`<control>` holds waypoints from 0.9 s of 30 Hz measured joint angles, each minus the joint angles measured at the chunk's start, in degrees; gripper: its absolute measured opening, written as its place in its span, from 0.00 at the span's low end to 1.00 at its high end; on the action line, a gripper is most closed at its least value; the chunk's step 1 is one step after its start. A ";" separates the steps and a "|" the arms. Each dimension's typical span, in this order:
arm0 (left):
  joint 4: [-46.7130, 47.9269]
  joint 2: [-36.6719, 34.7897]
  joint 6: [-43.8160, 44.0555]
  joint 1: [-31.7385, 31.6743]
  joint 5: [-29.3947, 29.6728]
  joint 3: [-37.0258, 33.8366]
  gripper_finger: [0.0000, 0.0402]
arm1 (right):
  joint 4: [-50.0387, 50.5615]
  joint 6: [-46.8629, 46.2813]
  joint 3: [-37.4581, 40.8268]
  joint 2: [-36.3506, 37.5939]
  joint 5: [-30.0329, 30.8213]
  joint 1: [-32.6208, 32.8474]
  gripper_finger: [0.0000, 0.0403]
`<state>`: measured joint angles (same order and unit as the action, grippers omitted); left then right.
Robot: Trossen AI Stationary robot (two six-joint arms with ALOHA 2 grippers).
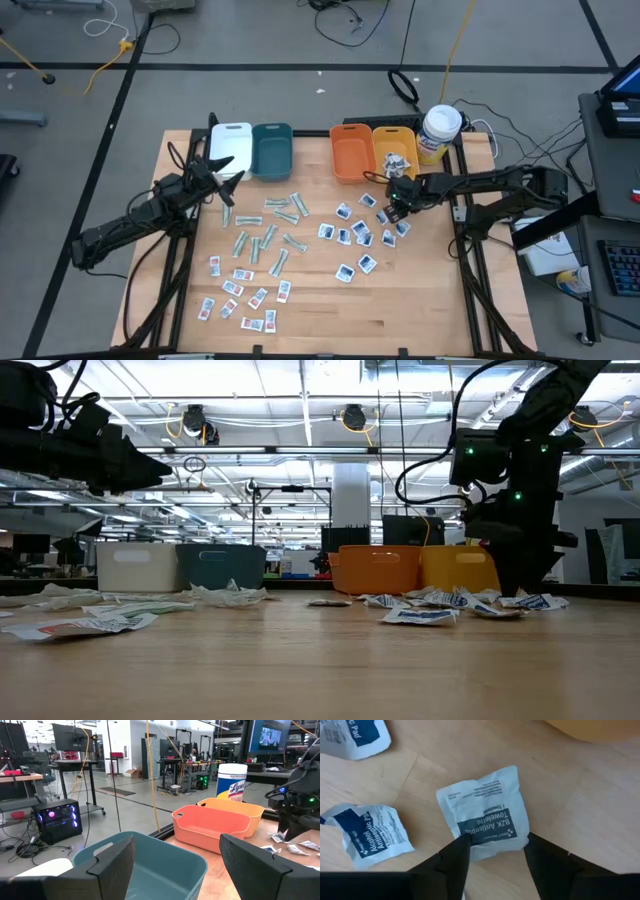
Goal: Pick & Place First Aid Supplies
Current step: Put the towelette pack into the yellow bin
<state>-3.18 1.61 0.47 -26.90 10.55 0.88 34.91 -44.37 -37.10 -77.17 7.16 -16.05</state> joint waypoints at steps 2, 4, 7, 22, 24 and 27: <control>0.00 0.00 -0.01 -0.01 0.00 0.00 0.74 | -0.04 0.33 0.00 -0.01 0.02 0.00 0.37; 0.00 0.00 -0.02 0.00 0.00 -0.01 0.74 | -0.15 1.61 0.01 0.01 0.02 0.00 0.30; 0.00 -0.02 0.00 0.00 0.00 0.00 0.74 | -0.39 3.05 0.00 0.01 0.01 0.00 0.17; 0.00 0.00 -0.02 -0.01 0.00 0.00 0.74 | 6.38 9.11 -7.22 0.03 -3.56 0.04 0.00; 0.00 -0.01 -0.01 0.00 0.00 0.00 0.74 | 9.35 10.40 -9.89 0.03 -3.17 0.02 0.00; 0.00 0.00 -0.02 0.00 0.00 -0.01 0.74 | 13.11 11.73 -13.98 0.03 -2.84 -0.37 0.00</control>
<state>-3.18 1.61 0.45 -26.90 10.55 0.87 48.02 -32.63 -51.08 -77.14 4.32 -16.42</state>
